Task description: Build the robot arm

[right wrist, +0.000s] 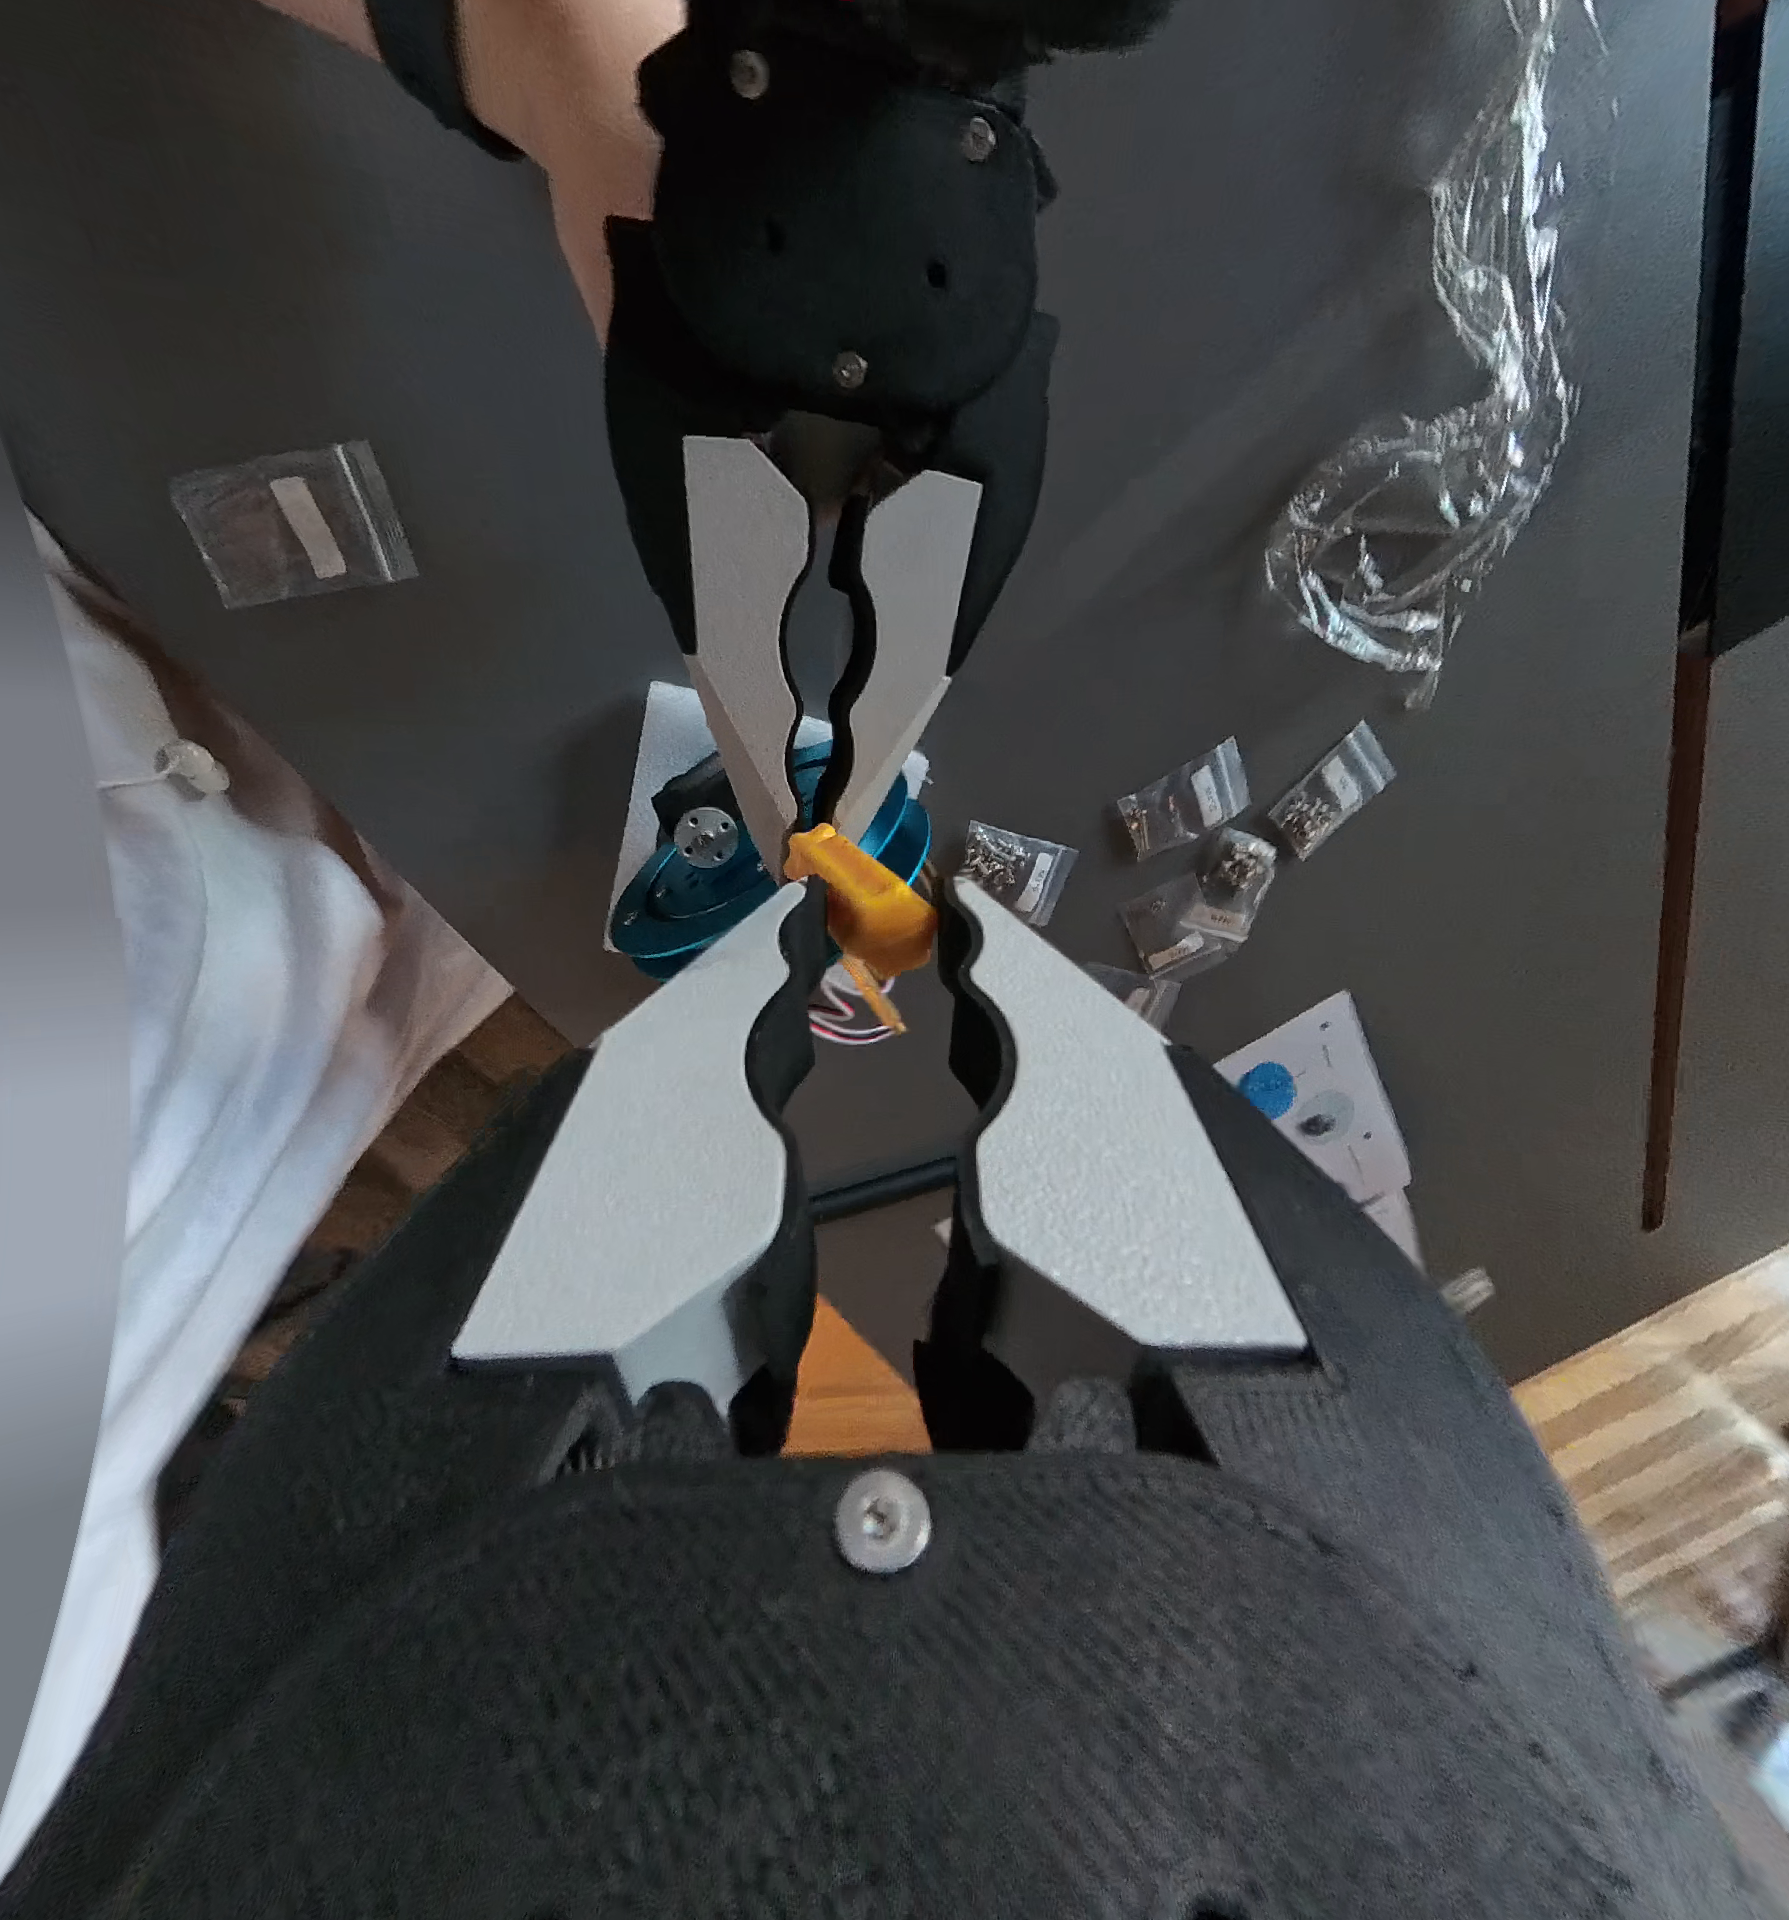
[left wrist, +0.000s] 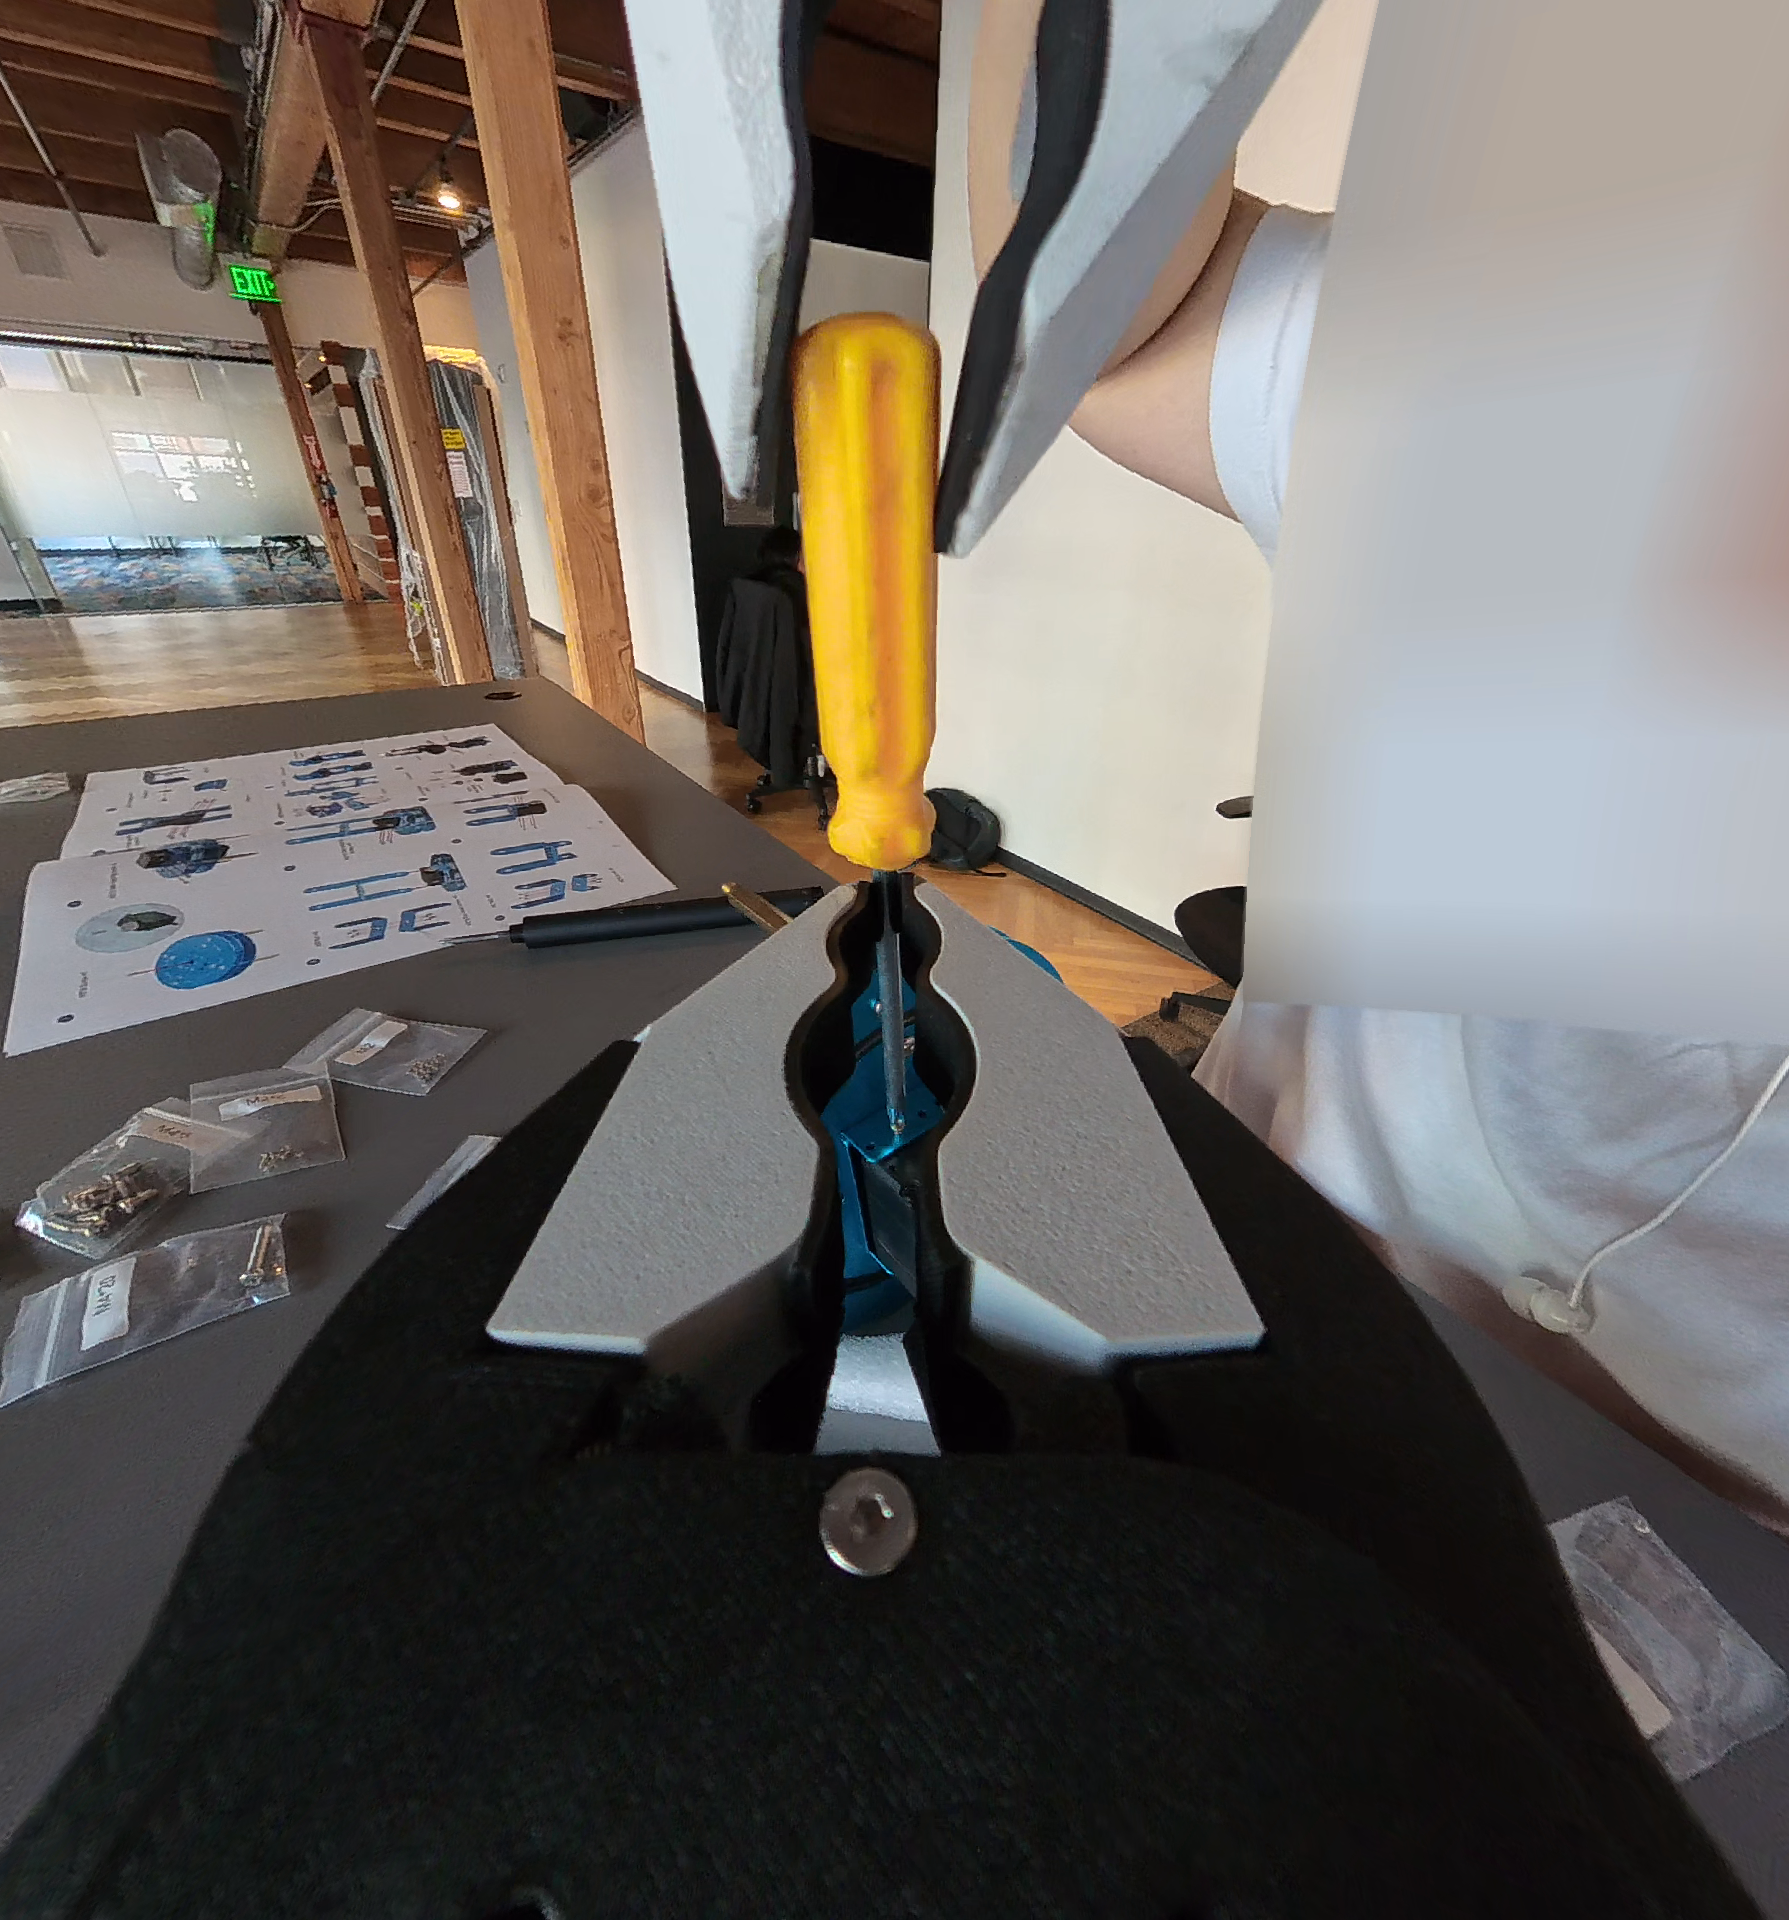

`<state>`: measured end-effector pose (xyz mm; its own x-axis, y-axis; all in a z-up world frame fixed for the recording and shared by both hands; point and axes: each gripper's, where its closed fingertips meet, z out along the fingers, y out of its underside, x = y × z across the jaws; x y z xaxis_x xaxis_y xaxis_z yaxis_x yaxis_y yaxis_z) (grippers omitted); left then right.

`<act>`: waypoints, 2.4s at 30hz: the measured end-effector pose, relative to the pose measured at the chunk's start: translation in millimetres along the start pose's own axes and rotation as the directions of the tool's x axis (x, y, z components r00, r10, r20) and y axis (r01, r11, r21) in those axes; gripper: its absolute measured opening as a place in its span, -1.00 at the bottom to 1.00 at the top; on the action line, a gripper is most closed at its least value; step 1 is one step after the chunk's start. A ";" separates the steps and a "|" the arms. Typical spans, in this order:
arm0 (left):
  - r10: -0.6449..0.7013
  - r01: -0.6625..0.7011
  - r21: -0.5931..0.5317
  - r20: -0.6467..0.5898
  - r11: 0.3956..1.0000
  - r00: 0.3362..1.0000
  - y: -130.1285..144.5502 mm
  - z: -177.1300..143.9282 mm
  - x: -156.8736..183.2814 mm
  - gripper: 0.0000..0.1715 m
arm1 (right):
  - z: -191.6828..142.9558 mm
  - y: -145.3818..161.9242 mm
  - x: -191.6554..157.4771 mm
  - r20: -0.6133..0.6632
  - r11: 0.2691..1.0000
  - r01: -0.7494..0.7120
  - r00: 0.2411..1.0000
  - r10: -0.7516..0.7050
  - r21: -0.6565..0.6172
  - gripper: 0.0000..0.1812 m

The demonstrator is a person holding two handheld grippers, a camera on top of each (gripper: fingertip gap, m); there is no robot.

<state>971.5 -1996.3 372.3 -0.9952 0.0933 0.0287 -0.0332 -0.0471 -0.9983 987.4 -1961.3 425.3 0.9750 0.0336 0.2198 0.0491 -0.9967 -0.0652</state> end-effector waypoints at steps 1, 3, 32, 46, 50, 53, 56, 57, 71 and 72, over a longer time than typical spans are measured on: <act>0.000 0.000 0.000 0.005 1.000 1.000 0.0 0.0 -0.6 -0.99 | 0.4 0.0 0.7 -0.009 0.999 0.046 0.999 -0.046 0.002 -0.74; 0.000 0.000 -0.002 0.002 1.000 1.000 0.0 0.0 -0.2 -0.99 | 0.8 1.7 0.7 -0.005 0.992 0.124 0.992 -0.124 0.000 -0.62; -0.001 0.001 -0.008 0.009 1.000 1.000 0.1 2.3 -0.3 -0.99 | -3.6 5.4 -2.8 0.053 0.997 0.076 0.996 -0.076 0.010 -0.78; -0.002 0.002 -0.009 0.011 1.000 1.000 0.0 4.6 -0.5 -0.99 | -1.4 8.5 -5.1 0.067 0.996 0.084 0.994 -0.085 0.014 -0.77; -0.003 0.004 -0.007 0.019 1.000 1.000 0.1 5.0 -1.8 -0.98 | -1.8 11.6 -4.8 0.059 0.999 0.042 0.997 -0.042 -0.001 -0.79; 0.000 0.001 -0.008 0.036 1.000 0.999 0.4 6.3 -4.3 -0.98 | -2.1 17.4 -3.2 0.022 0.997 -0.061 0.998 0.062 -0.047 -0.79; -0.005 0.005 -0.004 0.023 1.000 1.000 0.2 7.5 -2.6 -0.99 | -3.0 19.0 -5.5 -0.016 0.996 -0.048 0.999 0.047 -0.072 -0.79; -0.007 0.007 -0.001 0.021 1.000 1.000 0.0 7.5 -2.1 -0.99 | -3.1 18.2 -5.5 -0.023 0.997 -0.019 1.000 0.018 -0.070 -0.78; -0.015 0.015 -0.005 0.013 1.000 1.000 0.0 9.3 -1.2 -0.99 | -28.7 7.6 -2.4 -0.045 0.844 0.534 0.845 -0.532 0.050 -0.60; -0.014 0.014 -0.006 0.011 1.000 1.000 -0.1 9.7 -0.7 -0.99 | -32.1 6.6 -6.8 -0.025 0.824 0.560 0.828 -0.560 0.089 -0.59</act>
<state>971.3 -2005.9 372.8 -0.9956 0.0828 0.0428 -0.0463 -0.0400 -0.9981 974.1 -1970.5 454.6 0.7745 0.5841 0.2427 0.6055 -0.7956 -0.0175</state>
